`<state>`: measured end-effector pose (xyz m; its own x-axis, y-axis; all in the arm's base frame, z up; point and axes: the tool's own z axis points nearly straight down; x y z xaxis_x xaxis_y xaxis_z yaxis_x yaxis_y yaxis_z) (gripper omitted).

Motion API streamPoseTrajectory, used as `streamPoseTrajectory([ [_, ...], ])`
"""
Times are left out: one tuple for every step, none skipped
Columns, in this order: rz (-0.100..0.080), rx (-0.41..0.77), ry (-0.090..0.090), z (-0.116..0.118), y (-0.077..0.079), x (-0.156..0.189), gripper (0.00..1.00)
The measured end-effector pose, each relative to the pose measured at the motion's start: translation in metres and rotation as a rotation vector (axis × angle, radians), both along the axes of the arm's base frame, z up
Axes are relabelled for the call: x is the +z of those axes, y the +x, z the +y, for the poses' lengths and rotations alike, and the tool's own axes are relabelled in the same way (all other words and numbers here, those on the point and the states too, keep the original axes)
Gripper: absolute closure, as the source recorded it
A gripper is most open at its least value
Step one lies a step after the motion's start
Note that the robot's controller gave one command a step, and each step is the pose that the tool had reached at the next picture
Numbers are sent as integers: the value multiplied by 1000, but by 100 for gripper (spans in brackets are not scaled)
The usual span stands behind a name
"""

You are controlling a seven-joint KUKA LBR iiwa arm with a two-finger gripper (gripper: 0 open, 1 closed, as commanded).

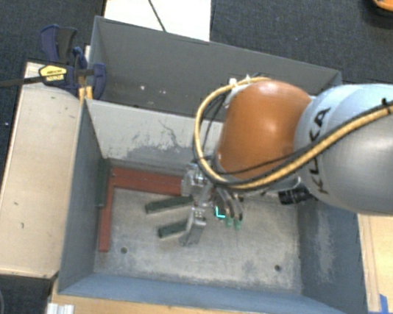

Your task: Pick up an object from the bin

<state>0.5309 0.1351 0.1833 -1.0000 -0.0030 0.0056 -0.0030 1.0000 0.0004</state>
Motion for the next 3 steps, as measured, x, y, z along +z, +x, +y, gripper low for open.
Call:
streamPoseTrajectory([
  [-8,-3,1,-1,2,4,0],
  [-15,18,2,-8,8,-45,0],
  [-7,136,1,-30,18,-113,100],
])
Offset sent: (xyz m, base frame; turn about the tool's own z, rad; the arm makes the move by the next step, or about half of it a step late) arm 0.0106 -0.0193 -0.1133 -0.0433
